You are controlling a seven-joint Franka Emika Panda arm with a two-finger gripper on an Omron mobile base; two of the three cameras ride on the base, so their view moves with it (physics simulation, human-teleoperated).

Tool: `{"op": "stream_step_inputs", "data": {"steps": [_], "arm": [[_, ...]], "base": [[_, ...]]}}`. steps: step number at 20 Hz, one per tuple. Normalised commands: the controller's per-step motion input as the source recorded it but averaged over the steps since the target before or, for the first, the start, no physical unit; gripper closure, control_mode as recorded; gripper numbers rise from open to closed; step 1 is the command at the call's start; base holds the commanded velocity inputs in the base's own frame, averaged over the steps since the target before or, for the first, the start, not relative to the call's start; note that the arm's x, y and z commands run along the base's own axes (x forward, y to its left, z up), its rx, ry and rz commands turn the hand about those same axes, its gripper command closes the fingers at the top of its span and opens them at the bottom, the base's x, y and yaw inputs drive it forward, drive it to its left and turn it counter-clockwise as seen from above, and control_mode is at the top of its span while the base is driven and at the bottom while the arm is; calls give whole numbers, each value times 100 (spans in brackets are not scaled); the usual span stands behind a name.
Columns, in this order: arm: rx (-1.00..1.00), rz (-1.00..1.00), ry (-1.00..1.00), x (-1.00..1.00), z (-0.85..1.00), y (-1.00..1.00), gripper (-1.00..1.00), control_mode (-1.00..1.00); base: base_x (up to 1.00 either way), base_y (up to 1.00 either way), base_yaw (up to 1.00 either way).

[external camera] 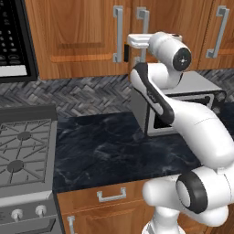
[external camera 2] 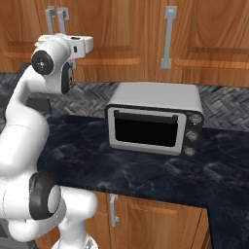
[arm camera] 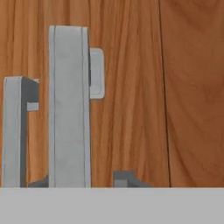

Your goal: Open the cabinet directly in front. Then move the beer and the mug to the dining counter with the jar on it.

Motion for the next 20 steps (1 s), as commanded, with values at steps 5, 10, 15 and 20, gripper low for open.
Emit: {"op": "stream_step_inputs", "data": {"steps": [5, 10, 15, 20], "arm": [[6, 0, -8, -100, 63, -91, 100, -100], [1, 0, -1, -78, 6, -62, 100, -100], [7, 0, 0, -100, 20, -98, 100, -100], [9, 0, 0, -98, 28, -94, 100, -100]], "base": [[0, 0, 0], [0, 0, 0], [0, 0, 0], [0, 0, 0]]}}
